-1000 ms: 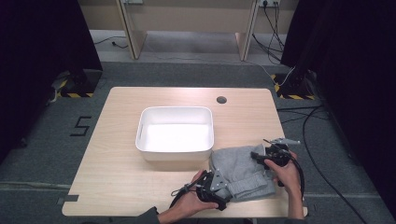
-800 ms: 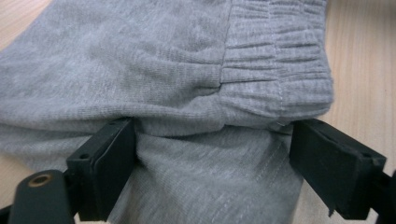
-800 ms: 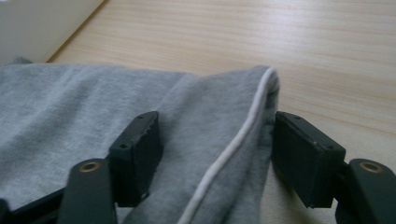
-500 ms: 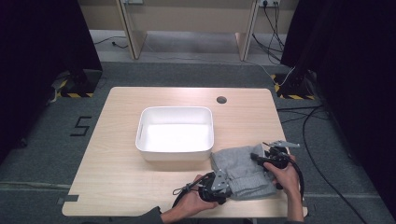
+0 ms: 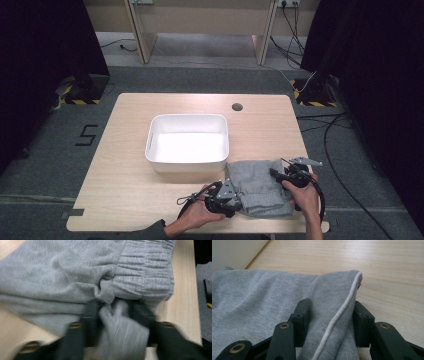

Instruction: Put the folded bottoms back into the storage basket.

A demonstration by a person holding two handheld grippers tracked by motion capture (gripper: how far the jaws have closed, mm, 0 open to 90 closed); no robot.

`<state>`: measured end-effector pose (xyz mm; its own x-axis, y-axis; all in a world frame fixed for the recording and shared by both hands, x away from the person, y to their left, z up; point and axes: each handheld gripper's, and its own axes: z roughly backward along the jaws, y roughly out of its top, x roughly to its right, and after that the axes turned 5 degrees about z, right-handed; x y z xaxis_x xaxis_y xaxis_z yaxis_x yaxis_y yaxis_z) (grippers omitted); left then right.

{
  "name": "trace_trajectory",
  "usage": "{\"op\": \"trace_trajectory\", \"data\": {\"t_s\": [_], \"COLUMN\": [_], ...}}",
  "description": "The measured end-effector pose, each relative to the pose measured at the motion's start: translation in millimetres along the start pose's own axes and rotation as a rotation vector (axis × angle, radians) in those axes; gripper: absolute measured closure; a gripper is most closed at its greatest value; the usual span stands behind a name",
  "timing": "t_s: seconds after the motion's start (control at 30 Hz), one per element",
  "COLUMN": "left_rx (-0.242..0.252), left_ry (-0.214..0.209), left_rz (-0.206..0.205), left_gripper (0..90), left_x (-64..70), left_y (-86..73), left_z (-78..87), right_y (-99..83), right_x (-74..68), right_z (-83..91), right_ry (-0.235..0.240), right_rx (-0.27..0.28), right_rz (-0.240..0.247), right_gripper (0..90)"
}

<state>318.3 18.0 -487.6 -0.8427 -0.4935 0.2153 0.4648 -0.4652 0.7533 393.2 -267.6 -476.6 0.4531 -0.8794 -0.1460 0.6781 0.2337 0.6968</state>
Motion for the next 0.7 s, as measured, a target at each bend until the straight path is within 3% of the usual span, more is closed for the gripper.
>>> {"op": "trace_trajectory", "data": {"t_s": [0.1, 0.27, 0.37, 0.5, 0.6, 0.7], "left_rx": [0.001, 0.011, 0.018, 0.018, 0.017, 0.049], "left_ry": [0.006, 0.051, 0.104, 0.119, 0.136, 0.152], "left_rz": [0.023, 0.016, 0.011, 0.065, 0.069, 0.094], "left_gripper": [35.5, 23.3, 20.1, 19.1, 18.7, 18.1], "left_x": [6.8, 21.2, 26.2, 27.7, 32.2, 33.8], "left_y": [-3.6, -12.2, -18.9, -26.3, -30.7, -34.6], "left_z": [2.0, 5.7, 11.5, 21.3, 26.6, 30.9], "right_y": [-1.5, -4.1, -6.7, -10.6, -13.6, -15.8], "right_x": [-2.7, -6.5, -10.6, -16.0, -19.8, -21.7], "right_z": [0.9, 2.6, 4.6, 8.5, 8.5, 9.9], "right_ry": [0.000, -0.013, -0.014, -0.036, -0.057, -0.056], "right_rx": [0.000, 0.002, 0.006, 0.007, 0.022, 0.024], "right_rz": [-0.013, -0.031, -0.038, -0.053, -0.067, -0.068], "right_gripper": [55.4, 54.7, 54.0, 53.3, 53.4, 53.4]}}
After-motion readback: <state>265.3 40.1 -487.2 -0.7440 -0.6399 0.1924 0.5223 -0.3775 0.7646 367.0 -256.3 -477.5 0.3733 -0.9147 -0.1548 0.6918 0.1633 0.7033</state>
